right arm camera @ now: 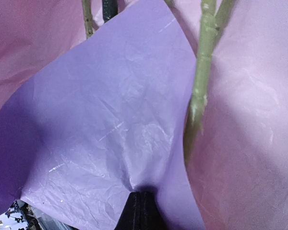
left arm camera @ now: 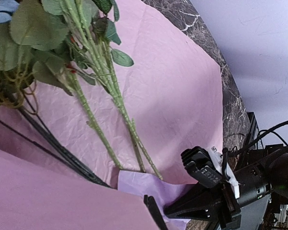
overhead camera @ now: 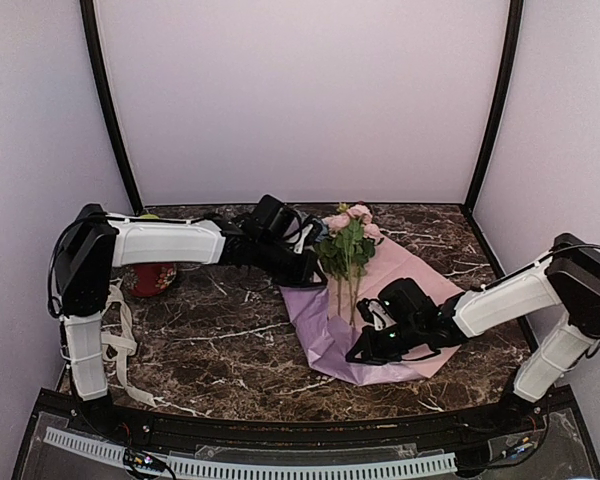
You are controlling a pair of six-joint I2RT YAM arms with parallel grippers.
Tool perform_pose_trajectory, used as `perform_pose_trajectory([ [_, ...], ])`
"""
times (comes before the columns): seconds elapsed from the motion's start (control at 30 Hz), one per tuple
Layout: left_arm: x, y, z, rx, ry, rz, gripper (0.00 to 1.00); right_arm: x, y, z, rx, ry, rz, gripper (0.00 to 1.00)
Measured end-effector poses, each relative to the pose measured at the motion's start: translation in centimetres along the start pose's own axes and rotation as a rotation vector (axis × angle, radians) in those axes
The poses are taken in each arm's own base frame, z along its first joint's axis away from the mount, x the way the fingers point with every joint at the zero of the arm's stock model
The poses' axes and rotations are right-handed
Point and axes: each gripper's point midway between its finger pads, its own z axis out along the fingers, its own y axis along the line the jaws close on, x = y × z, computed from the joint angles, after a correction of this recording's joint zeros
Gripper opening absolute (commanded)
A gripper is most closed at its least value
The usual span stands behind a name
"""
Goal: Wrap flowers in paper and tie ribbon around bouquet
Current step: Fold the left corner of the 1/4-folded wrapping paper.
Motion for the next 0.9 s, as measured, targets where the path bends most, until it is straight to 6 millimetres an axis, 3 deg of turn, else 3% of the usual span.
perform_pose_trajectory([
  [0.2, 0.8, -1.8, 3.7, 0.033, 0.054, 0.032, 0.0, -0.3, 0.7, 0.8, -0.062, -0.01, 0.0, 0.0],
  [0.47, 1.1, -1.8, 7.8, 0.049, 0.102, 0.049, 0.0, -0.6, 0.9, 0.8, -0.077, -0.029, 0.02, 0.0],
  [0.63, 2.4, -0.3, 9.5, 0.024, 0.14, 0.044, 0.0, -1.9, 1.4, -1.9, -0.046, -0.118, 0.048, 0.02],
  [0.73, 3.0, 0.3, 10.0, 0.01, 0.154, 0.042, 0.0, -3.0, 2.6, -4.6, -0.054, -0.204, 0.053, 0.17],
  [0.8, 3.0, 0.4, 10.0, 0.007, 0.154, 0.042, 0.0, -3.6, 3.4, -6.5, -0.074, -0.259, 0.052, 0.34],
  [0.9, 3.0, 0.4, 10.1, 0.002, 0.151, 0.046, 0.0, -3.7, 4.4, -8.1, -0.113, -0.301, 0.059, 0.53],
])
